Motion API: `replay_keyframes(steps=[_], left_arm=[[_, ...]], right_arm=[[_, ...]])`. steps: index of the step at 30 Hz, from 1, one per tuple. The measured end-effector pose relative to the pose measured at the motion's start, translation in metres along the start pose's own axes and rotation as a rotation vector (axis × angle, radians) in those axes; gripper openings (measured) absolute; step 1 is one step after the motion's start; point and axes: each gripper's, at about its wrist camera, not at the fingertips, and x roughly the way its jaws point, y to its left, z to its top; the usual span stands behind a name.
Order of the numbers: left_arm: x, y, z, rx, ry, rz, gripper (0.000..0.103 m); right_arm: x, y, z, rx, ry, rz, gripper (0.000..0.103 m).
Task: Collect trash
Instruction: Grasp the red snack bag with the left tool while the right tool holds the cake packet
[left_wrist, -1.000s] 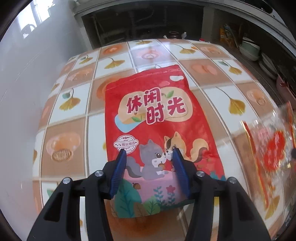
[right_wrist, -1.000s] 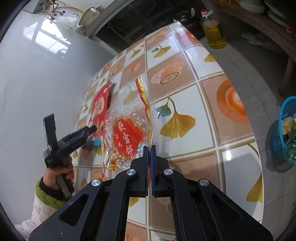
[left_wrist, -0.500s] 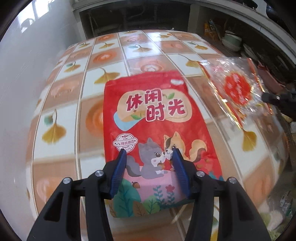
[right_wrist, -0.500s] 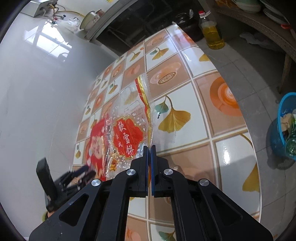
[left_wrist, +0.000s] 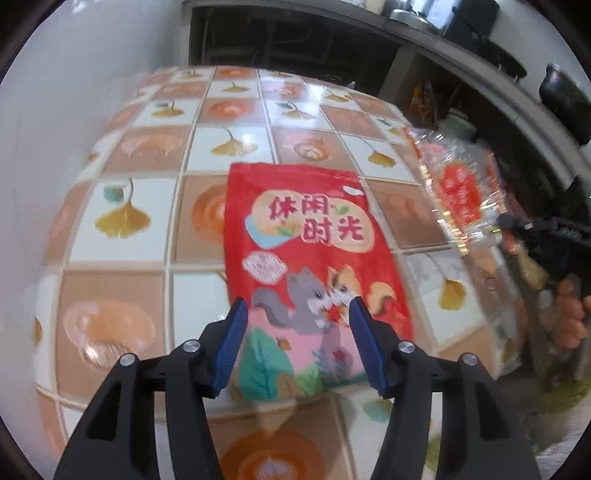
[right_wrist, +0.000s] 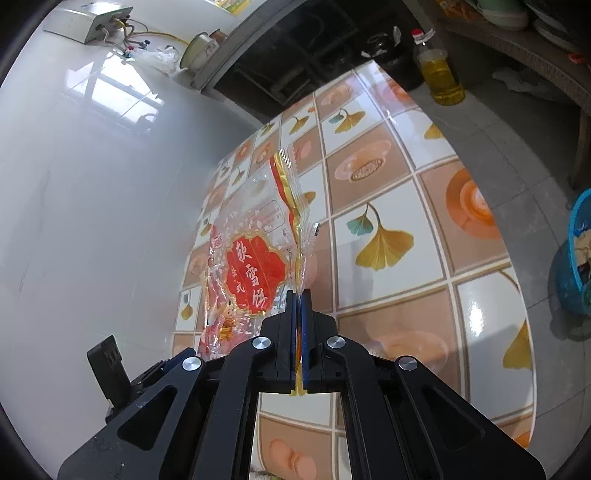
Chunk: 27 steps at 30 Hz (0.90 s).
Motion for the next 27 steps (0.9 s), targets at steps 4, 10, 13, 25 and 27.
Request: replay_keyframes(steps=[4, 10, 13, 25, 27], left_arm=[[-0.028, 0.002, -0.017, -0.009, -0.033, -0.072, 0.055], [-0.034, -0.009, -0.048, -0.031, 0.035, -0.216, 0.056], [-0.021, -0.011, -0.054, -0.1, 0.056, -0.256, 0.056], [-0.002, 0.018, -0.021, -0.33, -0.038, -0.176, 0.055], [-0.002, 0.023, -0.012, -0.329, -0.071, -0.137, 0.055]], right_arm=[[0.002, -0.003, 0.0, 0.012, 0.003, -0.012, 0.001], [0.01, -0.006, 0.0, 0.026, 0.016, -0.009, 0.001], [0.013, -0.004, -0.001, 0.021, 0.023, -0.003, 0.001], [-0.002, -0.014, -0.006, 0.039, -0.002, -0.009, 0.001], [-0.003, -0.017, -0.007, 0.045, -0.003, -0.009, 0.001]])
